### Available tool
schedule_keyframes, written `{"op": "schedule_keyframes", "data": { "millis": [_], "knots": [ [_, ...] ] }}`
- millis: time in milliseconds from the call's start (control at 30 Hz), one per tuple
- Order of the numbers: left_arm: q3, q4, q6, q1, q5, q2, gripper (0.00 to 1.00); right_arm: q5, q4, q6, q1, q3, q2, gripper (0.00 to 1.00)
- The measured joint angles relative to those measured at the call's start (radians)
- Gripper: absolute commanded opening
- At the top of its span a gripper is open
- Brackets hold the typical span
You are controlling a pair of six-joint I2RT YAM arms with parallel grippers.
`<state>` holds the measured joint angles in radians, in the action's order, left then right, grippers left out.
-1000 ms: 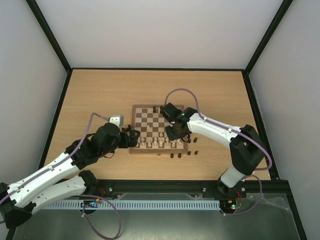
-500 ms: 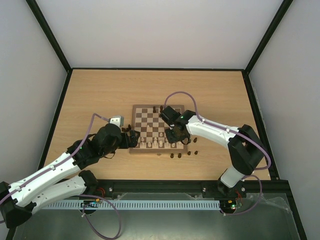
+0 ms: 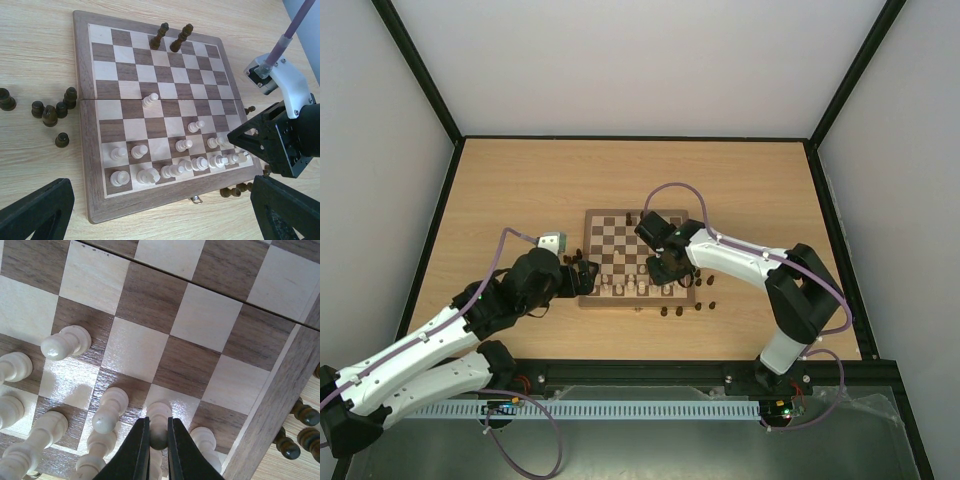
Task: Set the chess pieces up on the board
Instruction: Place the chess piece on the chessboard, then pick up the chess piece from the chessboard.
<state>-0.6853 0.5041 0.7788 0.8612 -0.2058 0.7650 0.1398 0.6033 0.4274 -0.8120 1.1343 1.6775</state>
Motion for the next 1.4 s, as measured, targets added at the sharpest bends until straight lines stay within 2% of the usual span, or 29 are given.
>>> {"op": "schedule_keyframes", "data": {
  "millis": [133, 333, 467, 700, 967, 1067, 1333, 1400],
  "knots": [
    [0.0, 0.0, 0.0, 0.0, -0.005, 0.0, 1.0, 0.001, 0.0, 0.0, 0.0, 0.002, 0.002, 0.06],
    [0.0, 0.0, 0.0, 0.0, -0.007, 0.006, 1.0, 0.002, 0.0, -0.002, 0.0, 0.003, 0.004, 0.24],
    [0.0, 0.0, 0.0, 0.0, -0.014, 0.032, 0.99, 0.0, 0.004, -0.005, 0.0, 0.007, 0.004, 0.33],
    [-0.029, 0.005, -0.013, 0.0, -0.035, 0.147, 0.99, -0.005, 0.011, -0.009, 0.0, 0.024, -0.039, 0.34],
    [-0.253, 0.04, -0.098, -0.009, -0.058, 0.459, 0.86, -0.011, 0.033, -0.009, 0.0, 0.031, -0.198, 0.35],
    [-0.299, 0.05, -0.128, -0.021, -0.052, 0.527, 0.8, -0.006, 0.051, -0.008, 0.0, 0.031, -0.271, 0.35],
    [-0.397, 0.101, -0.237, -0.092, 0.021, 0.729, 0.52, -0.004, 0.083, -0.001, 0.0, 0.029, -0.447, 0.38],
    [-0.433, 0.117, -0.255, -0.097, 0.029, 0.778, 0.48, -0.007, 0.083, -0.001, 0.0, 0.026, -0.466, 0.38]
  ]
}}
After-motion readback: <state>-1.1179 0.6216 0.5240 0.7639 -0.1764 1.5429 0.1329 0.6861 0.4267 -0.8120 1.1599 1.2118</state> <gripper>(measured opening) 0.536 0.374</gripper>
